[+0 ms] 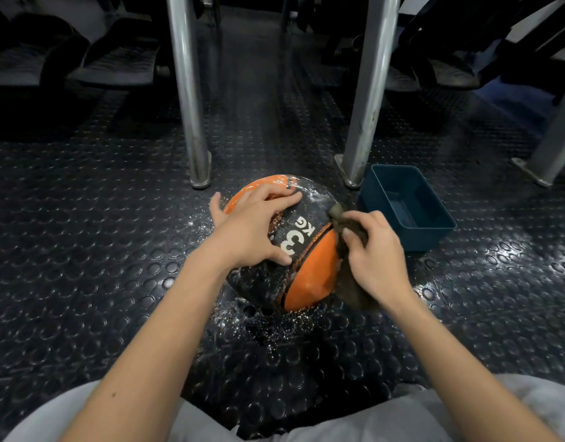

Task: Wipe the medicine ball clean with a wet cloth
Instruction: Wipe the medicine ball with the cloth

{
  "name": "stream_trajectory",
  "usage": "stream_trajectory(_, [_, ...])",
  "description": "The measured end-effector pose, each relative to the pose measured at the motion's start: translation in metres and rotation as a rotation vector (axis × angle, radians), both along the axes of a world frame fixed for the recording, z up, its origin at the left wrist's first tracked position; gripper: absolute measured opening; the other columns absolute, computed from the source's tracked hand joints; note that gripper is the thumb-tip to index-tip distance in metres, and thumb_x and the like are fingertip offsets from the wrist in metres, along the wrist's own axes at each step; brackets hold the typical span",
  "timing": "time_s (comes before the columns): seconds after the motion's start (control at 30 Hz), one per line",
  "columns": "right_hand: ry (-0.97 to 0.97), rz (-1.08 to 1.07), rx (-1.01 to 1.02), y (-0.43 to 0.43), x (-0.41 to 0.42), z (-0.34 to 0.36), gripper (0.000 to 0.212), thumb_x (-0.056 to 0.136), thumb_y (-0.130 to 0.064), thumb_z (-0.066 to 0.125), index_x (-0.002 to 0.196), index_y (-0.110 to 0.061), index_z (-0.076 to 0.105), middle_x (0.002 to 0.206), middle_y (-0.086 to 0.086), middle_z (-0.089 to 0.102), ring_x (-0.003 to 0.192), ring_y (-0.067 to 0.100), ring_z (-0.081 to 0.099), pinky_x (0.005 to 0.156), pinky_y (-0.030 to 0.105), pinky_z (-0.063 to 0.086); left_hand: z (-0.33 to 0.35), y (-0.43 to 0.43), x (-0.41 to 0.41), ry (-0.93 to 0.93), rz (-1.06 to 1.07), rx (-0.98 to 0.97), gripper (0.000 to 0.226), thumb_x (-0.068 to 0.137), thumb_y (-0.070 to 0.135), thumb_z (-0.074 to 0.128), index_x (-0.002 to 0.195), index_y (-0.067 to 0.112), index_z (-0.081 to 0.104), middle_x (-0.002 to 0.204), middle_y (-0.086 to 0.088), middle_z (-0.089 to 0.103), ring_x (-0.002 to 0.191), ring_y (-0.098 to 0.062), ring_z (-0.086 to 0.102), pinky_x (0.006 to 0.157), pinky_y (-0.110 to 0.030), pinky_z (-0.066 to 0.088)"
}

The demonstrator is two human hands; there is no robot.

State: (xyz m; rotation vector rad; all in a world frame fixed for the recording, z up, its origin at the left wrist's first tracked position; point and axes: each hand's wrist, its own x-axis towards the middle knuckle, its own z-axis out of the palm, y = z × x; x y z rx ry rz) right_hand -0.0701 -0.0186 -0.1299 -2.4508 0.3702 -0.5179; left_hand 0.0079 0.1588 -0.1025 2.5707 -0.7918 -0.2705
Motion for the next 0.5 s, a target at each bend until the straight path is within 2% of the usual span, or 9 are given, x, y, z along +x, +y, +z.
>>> stream_trajectory(0.1, [-0.072, 0.193, -0.142, 0.035, -0.015, -0.004, 0.024, 0.091, -0.012, 0.053, 0.113, -0.011, 0.063, 0.103, 0.002, 0.056, 0.095, 0.023, 0.055, 0.079, 0.034, 0.046, 0.0, 0.008, 0.004, 0.006, 0.057, -0.021, 0.098, 0.064, 0.041, 0.082, 0.142, 0.051, 0.024, 0.142, 0.031, 0.021, 0.138, -0.003, 0.015, 0.11, -0.056, -0.012])
stream_trajectory(0.17, [-0.079, 0.282, -0.265, 0.046, -0.022, -0.011, 0.026, 0.088, -0.016, 0.051, 0.109, -0.009, 0.064, 0.099, 0.005, 0.06, 0.085, 0.029, 0.058, 0.069, 0.04, 0.052, 0.0, 0.013, 0.006, 0.019, 0.077, -0.033, 0.097, 0.066, 0.04, 0.081, 0.142, 0.05, 0.024, 0.143, 0.03, 0.021, 0.138, -0.004, 0.014, 0.11, -0.054, -0.011])
stream_trajectory(0.23, [-0.097, 0.278, -0.293, 0.035, -0.018, -0.014, 0.026, 0.086, -0.017, 0.051, 0.108, -0.011, 0.064, 0.097, 0.005, 0.06, 0.083, 0.029, 0.057, 0.068, 0.042, 0.052, 0.0, 0.014, 0.005, 0.038, 0.082, -0.049, 0.096, 0.066, 0.039, 0.081, 0.143, 0.049, 0.024, 0.144, 0.029, 0.021, 0.139, -0.005, 0.013, 0.11, -0.053, -0.011])
stream_trajectory(0.3, [-0.105, 0.215, -0.229, 0.022, -0.012, -0.013, 0.023, 0.088, -0.012, 0.054, 0.109, -0.012, 0.064, 0.099, 0.005, 0.058, 0.088, 0.028, 0.055, 0.073, 0.044, 0.05, -0.002, 0.01, 0.004, 0.047, 0.069, -0.064, 0.096, 0.067, 0.04, 0.081, 0.143, 0.048, 0.023, 0.145, 0.029, 0.019, 0.138, -0.003, 0.012, 0.11, -0.054, -0.011])
stream_trajectory(0.37, [-0.073, 0.149, -0.162, 0.011, -0.006, -0.012, 0.023, 0.09, -0.009, 0.056, 0.112, -0.014, 0.062, 0.102, 0.003, 0.055, 0.094, 0.026, 0.053, 0.081, 0.042, 0.046, -0.003, 0.003, 0.004, 0.045, 0.057, -0.069, 0.096, 0.067, 0.042, 0.08, 0.144, 0.047, 0.022, 0.146, 0.028, 0.018, 0.137, -0.001, 0.011, 0.11, -0.055, -0.012])
stream_trajectory(0.43, [-0.022, 0.066, -0.08, -0.001, 0.001, -0.011, 0.025, 0.092, -0.011, 0.055, 0.116, -0.016, 0.061, 0.102, 0.0, 0.052, 0.101, 0.023, 0.051, 0.086, 0.032, 0.04, -0.005, -0.004, 0.002, 0.032, 0.062, -0.07, 0.097, 0.066, 0.046, 0.079, 0.144, 0.047, 0.021, 0.146, 0.027, 0.019, 0.137, 0.0, 0.009, 0.11, -0.055, -0.013])
stream_trajectory(0.5, [0.018, -0.035, 0.006, -0.018, 0.005, -0.008, 0.027, 0.093, -0.011, 0.055, 0.118, -0.015, 0.061, 0.101, -0.002, 0.048, 0.106, 0.023, 0.052, 0.085, 0.023, 0.033, -0.008, -0.009, -0.004, -0.032, 0.085, -0.06, 0.097, 0.064, 0.056, 0.076, 0.144, 0.047, 0.022, 0.144, 0.027, 0.021, 0.136, -0.001, 0.01, 0.11, -0.055, -0.014])
